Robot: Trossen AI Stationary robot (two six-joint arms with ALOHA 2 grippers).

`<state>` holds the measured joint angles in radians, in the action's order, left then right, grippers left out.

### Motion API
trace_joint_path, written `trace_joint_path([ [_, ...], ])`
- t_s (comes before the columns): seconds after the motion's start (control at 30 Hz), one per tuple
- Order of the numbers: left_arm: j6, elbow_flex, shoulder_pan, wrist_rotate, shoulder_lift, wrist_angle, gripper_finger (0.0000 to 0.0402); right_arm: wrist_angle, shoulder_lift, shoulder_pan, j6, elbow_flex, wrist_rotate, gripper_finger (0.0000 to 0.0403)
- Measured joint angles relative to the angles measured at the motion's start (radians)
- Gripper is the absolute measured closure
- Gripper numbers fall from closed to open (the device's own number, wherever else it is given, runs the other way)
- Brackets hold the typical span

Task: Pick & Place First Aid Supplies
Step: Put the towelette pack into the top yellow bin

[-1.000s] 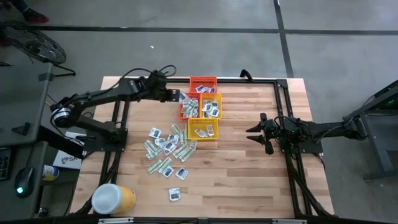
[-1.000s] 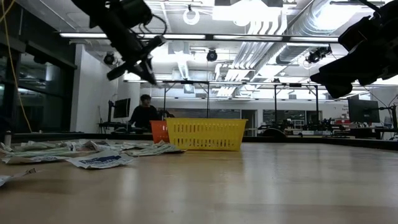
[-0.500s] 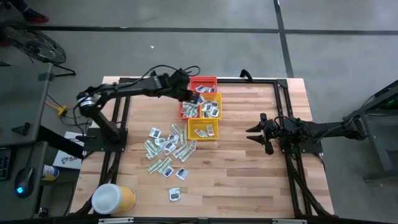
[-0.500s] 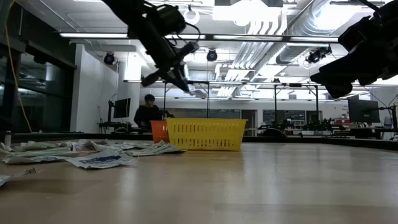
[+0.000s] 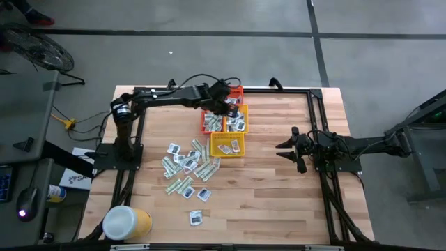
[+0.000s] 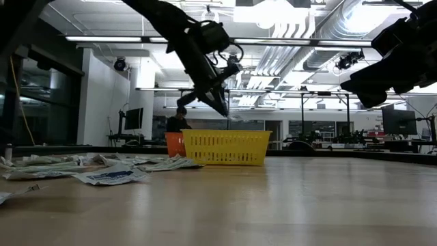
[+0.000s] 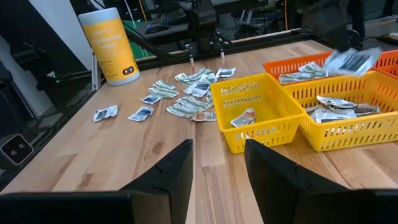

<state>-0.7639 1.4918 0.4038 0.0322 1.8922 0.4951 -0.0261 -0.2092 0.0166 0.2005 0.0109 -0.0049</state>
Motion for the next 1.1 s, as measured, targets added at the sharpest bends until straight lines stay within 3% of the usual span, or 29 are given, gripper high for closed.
trace_joint_path([
  [0.3,0.000,0.023,-0.012,0.000,0.055,0.002,0.0392,0.000,0.000,0.000,0.000,0.000,0.002,0.0263],
  [0.77,0.043,0.023,-0.015,-0.035,0.057,0.029,0.0301,0.000,0.000,0.000,0.000,0.000,0.002,0.0263],
  [1.1,0.177,-0.015,-0.027,-0.052,-0.069,0.277,0.0291,0.000,0.000,0.000,0.000,0.000,0.002,0.0263],
])
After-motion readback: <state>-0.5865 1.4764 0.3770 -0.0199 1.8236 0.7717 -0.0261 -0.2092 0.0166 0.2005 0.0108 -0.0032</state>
